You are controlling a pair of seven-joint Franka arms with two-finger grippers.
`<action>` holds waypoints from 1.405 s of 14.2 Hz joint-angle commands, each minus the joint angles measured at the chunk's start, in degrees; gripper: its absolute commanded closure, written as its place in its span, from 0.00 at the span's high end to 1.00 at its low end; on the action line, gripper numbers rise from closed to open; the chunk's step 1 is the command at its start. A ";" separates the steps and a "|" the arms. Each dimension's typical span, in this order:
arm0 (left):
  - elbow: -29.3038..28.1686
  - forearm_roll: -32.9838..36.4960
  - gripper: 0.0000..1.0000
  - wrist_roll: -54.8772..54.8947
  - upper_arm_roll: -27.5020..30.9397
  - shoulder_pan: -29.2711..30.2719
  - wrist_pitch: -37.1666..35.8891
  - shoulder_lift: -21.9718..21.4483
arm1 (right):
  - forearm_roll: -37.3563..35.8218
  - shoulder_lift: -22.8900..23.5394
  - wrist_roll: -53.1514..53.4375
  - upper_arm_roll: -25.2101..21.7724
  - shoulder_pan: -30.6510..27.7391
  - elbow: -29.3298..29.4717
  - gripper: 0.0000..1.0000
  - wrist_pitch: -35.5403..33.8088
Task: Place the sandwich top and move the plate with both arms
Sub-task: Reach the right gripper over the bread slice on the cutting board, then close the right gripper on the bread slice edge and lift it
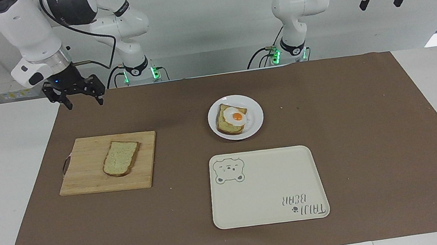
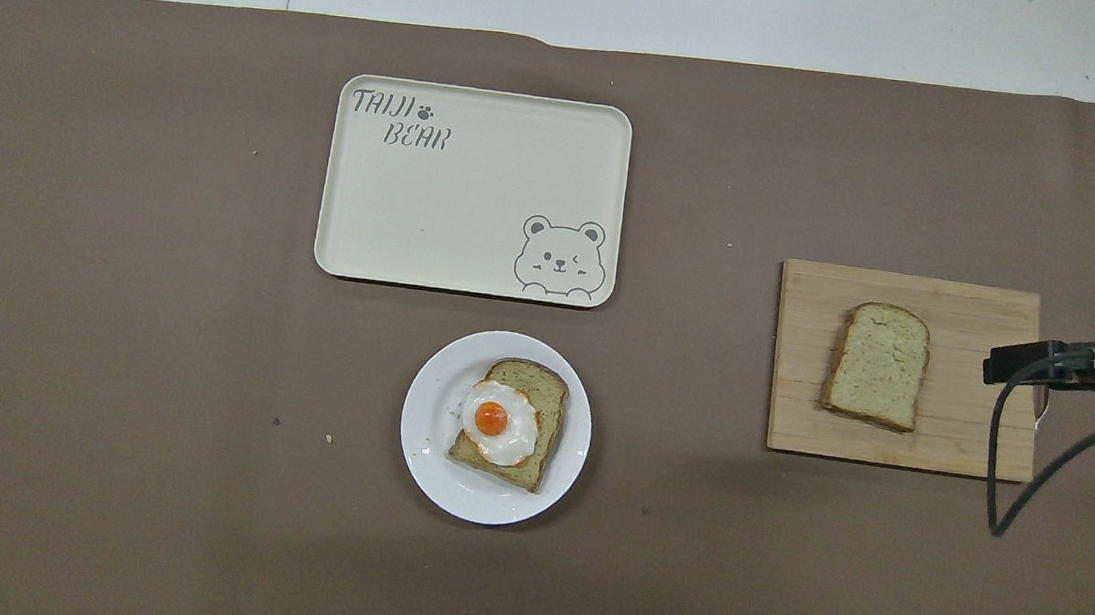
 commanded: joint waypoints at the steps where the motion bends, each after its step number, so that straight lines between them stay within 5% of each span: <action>1: -1.27 -0.38 1.00 -0.38 -0.40 0.82 -0.24 -1.24 | 2.20 1.05 1.17 0.16 -0.32 -3.13 1.00 4.89; 10: -1.27 -0.38 1.00 -0.38 -0.40 0.82 -0.24 -1.24 | 4.92 10.63 1.09 0.16 -1.37 -6.11 1.00 16.57; 20: -1.27 -0.38 1.00 -0.38 -0.40 0.82 -0.24 -1.24 | 10.44 15.73 0.39 0.16 -5.85 -13.77 1.00 27.66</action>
